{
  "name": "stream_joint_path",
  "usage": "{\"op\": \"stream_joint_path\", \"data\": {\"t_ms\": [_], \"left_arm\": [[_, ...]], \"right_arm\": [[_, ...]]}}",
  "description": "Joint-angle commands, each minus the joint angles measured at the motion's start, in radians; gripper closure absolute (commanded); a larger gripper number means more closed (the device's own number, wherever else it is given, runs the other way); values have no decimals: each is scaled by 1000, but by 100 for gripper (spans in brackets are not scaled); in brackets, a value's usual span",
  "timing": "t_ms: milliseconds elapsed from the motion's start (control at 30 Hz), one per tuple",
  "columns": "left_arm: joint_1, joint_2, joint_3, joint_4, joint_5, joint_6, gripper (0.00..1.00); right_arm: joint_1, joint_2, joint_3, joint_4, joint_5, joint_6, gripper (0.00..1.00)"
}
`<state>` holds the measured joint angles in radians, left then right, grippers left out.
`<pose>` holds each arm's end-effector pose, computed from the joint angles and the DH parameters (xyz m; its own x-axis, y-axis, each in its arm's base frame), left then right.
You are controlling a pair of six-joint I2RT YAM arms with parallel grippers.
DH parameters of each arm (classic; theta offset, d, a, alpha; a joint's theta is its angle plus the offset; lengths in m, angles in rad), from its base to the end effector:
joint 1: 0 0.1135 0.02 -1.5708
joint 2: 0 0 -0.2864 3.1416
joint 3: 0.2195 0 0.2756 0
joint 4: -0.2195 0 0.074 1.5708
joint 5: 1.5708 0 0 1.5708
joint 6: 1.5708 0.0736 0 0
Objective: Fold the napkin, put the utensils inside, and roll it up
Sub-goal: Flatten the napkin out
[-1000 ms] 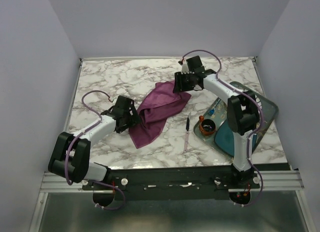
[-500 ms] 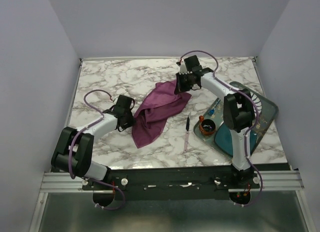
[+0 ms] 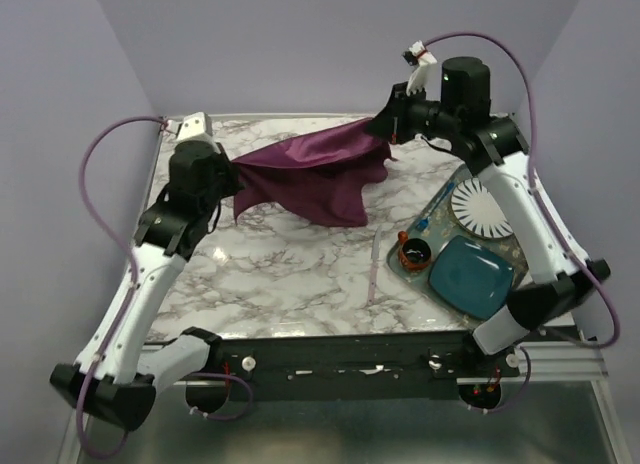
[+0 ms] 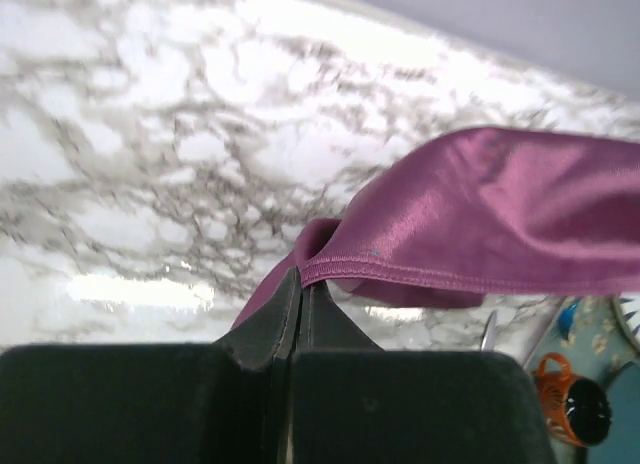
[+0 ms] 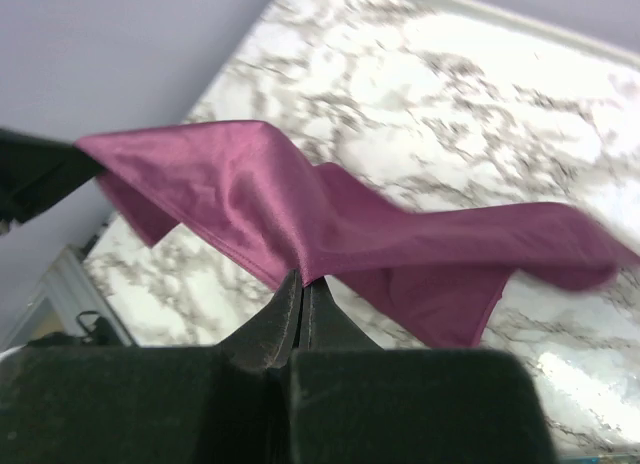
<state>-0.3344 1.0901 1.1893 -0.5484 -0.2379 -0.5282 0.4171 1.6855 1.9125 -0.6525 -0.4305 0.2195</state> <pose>0.2705 -0.0756 0.3906 -0.4140 -0.3747 -0.8296 -0.1044 0.9249 -0.3656 0.3804 0.2021 0.4589 -0.5242 -0.0158 -0.8515 -0.6163 0.6970 0.3665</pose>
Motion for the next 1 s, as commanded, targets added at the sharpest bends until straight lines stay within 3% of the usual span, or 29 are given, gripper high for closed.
{"op": "stream_joint_path", "data": {"t_ms": [0, 167, 333, 467, 567, 600, 733, 833, 967], "left_arm": [[9, -156, 62, -64, 20, 143, 100], [9, -342, 147, -50, 106, 272, 100], [9, -453, 243, -48, 74, 330, 100], [9, -495, 283, -36, 104, 356, 100], [9, -478, 271, -39, -6, 352, 100], [9, -461, 257, -38, -33, 356, 100], [9, -284, 173, -39, -179, 341, 100], [14, -40, 168, -47, -271, 298, 100], [47, 369, 208, -7, -302, 263, 100]], "right_arm": [[54, -200, -98, -15, -146, 11, 99], [116, -407, -176, -1, -273, 17, 99], [187, -543, -219, 72, -401, 84, 99], [238, -644, -331, 309, -517, 222, 99], [239, -687, -447, 430, -487, 389, 99], [241, -684, -460, 424, -396, 440, 99], [223, -592, -512, 299, -90, 511, 99], [125, -500, -550, 254, -5, 509, 99], [-15, -188, -518, 260, 27, 442, 99]]}}
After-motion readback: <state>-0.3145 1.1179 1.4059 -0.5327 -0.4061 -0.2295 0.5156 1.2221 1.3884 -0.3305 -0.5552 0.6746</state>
